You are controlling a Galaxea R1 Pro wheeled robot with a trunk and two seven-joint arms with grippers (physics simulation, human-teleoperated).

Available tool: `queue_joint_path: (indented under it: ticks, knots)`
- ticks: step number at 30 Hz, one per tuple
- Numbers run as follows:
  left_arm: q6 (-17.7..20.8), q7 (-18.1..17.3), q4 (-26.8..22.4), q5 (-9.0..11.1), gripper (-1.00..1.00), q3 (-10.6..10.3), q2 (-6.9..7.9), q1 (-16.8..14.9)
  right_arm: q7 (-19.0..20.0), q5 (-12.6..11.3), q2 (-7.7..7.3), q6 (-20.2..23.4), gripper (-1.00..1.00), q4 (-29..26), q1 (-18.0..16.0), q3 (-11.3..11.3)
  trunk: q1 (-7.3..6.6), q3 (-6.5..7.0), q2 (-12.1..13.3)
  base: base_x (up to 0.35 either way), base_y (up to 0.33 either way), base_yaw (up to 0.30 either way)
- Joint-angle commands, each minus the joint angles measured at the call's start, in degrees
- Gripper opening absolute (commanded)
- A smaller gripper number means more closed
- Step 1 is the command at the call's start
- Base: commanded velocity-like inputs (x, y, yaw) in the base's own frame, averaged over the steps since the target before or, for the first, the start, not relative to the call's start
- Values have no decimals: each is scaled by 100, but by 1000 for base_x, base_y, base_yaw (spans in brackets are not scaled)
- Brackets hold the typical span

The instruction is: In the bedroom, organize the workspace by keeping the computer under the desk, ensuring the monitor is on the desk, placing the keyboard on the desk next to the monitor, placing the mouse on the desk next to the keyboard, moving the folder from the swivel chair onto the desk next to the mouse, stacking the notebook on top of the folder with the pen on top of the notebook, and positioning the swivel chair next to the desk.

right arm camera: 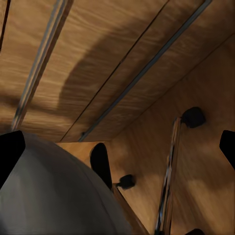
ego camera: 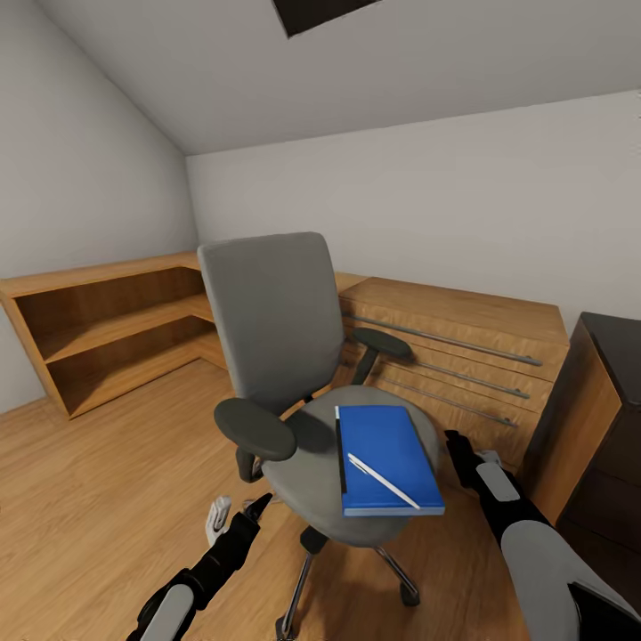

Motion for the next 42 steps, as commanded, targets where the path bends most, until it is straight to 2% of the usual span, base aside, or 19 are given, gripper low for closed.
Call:
queue_joint_path:
  ticks: [1, 4, 6, 9, 13, 14, 18, 21, 23, 27, 34, 42]
  knots:
    - [45, -2, -1, 60, 100, 5, 1, -2, -30, -43, 0, 29, 100, -24, -3, -13, -3, -6, -3, -170, -52, 0]
    - [49, -5, -1, 60, 100, 7, 11, -2, -38, -26, -4, 39, 100, -239, 5, -6, -3, -6, -3, -247, -81, 0]
    - [46, -6, -1, 62, 100, 7, 15, -1, -45, 65, -7, 54, 100, -423, 15, 35, -3, -6, -3, -295, -95, 0]
    - [43, -14, -6, 66, 100, 9, 17, 61, -62, 388, -18, 72, 100, -729, 33, 80, -3, -6, -3, -314, -89, 0]
    - [31, -12, -49, 68, 100, 12, 18, 207, -75, 661, -76, 271, 100, -996, 41, 93, -3, -6, -3, -326, -52, 0]
    - [-1, -7, -68, 66, 100, 11, 19, 286, -77, 766, -106, 530, 100, -1156, 47, 98, -3, -6, -3, -268, -23, 0]
    - [-90, 37, -90, 65, 100, 6, 7, 375, -72, 919, -141, 1307, 100, -1707, 110, 121, -3, -6, -3, -158, -14, 0]
    - [-129, 52, -98, 63, 100, 1, -10, 405, -63, 1065, -153, 1919, 100, -2352, 330, 148, -3, -6, -3, -71, -6, 0]
    - [-194, 118, -76, 57, 100, -64, 56, 444, 2, 1020, -218, 1867, 100, -2409, 392, 213, -3, -6, -2, 0, 0, 0]
    - [-180, 247, -65, 62, 100, -87, 153, 460, 130, 1005, -335, 1890, 100, -2537, 520, 170, -3, -6, -2, 0, 0, 0]
    - [-180, 387, -65, 62, 100, -87, 153, 460, 198, 1005, -335, 1890, 100, -2686, 731, 170, -3, -6, -2, 0, 0, 0]
    - [-180, 387, -65, 62, 100, -87, 153, 460, 198, 1005, -335, 1890, 100, -2686, 731, 170, -3, -6, -2, 0, 0, 0]
